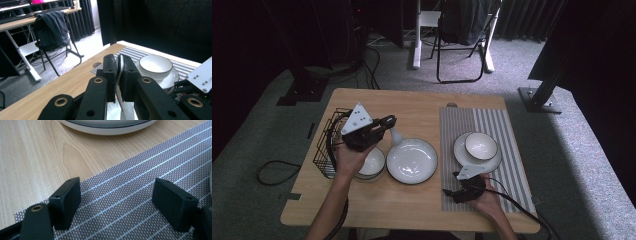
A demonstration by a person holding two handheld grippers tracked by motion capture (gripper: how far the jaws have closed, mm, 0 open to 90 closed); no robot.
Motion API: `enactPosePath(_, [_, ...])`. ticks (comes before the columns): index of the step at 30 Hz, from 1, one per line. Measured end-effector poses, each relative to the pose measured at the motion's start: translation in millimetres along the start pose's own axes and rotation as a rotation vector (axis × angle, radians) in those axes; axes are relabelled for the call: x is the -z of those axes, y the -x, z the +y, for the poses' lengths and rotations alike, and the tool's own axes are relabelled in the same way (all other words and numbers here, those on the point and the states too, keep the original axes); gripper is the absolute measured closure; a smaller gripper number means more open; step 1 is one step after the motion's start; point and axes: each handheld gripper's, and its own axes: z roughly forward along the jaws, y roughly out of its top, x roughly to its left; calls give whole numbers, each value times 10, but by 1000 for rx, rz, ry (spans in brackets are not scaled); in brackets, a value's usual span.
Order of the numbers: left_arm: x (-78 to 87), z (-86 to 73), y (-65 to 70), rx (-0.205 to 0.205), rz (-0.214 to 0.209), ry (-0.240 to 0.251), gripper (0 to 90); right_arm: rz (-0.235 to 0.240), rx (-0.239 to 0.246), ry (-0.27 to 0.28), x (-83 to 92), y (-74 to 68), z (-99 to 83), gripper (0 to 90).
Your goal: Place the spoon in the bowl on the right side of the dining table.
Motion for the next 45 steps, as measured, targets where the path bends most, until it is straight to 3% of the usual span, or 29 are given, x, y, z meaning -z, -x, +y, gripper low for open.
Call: enactPosePath(45, [-346,57,21,-32,-98,31,850,10,0,-5,-3,7,0,214])
